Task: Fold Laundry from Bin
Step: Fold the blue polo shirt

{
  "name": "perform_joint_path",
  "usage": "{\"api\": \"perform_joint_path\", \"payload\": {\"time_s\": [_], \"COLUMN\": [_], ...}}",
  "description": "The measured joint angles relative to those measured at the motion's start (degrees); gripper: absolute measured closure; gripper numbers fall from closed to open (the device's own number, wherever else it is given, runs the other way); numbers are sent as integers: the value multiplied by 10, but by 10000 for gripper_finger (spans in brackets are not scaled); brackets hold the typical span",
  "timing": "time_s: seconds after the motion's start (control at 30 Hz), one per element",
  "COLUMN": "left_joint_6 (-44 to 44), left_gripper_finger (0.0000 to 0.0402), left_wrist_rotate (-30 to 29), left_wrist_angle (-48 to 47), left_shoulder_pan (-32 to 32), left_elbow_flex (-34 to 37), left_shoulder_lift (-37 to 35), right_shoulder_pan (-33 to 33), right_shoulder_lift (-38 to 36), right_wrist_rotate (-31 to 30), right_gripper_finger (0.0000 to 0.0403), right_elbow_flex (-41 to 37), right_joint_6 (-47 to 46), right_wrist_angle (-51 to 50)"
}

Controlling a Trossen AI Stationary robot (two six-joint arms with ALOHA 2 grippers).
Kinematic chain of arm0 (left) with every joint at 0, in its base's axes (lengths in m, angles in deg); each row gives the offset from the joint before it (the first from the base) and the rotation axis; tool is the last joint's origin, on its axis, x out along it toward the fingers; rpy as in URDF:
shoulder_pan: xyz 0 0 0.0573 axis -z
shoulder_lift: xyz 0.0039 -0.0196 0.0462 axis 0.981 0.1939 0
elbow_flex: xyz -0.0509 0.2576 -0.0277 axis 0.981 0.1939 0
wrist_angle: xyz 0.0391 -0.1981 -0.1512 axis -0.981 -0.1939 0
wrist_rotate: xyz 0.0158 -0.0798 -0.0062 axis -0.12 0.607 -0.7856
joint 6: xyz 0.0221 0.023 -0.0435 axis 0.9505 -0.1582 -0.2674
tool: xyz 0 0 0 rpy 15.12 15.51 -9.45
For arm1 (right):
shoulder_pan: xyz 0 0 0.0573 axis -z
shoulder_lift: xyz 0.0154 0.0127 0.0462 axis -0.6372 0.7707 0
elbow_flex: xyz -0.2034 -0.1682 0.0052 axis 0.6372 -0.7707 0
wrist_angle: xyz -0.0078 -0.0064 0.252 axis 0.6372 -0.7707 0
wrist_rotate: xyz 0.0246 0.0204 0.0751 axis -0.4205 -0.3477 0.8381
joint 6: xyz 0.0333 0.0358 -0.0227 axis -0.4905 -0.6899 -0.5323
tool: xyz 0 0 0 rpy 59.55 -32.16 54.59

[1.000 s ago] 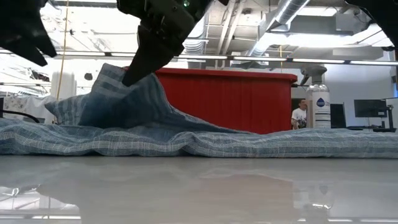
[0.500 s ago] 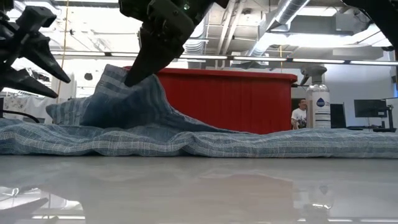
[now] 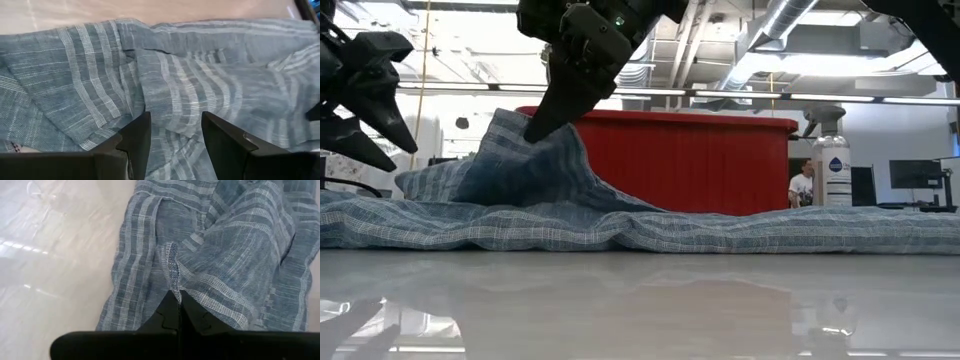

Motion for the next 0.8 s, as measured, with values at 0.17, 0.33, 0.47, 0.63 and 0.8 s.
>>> {"api": "perform_joint_path", "payload": {"time_s": [0.17,0.33,0.47,0.63,0.8], "left_joint_6": [-1,-23,-27,3,48], "left_gripper_finger": [239,239,239,239,239], "left_wrist_rotate": [5,4,13,-24,-50], "left_wrist_angle": [-1,16,91,189,224], "left_shoulder_pan": [-19,-21,-15,-13,-13], "left_elbow_flex": [0,11,49,68,58], "left_shoulder_lift": [22,23,18,16,8], "right_shoulder_pan": [2,2,2,2,2], "right_shoulder_lift": [0,0,0,0,0], "right_wrist_rotate": [0,1,1,1,1], "right_gripper_finger": [384,384,384,384,384], "right_elbow_flex": [0,0,0,0,0], "right_joint_6": [1,7,9,9,10], "right_wrist_angle": [1,1,2,2,2]}}
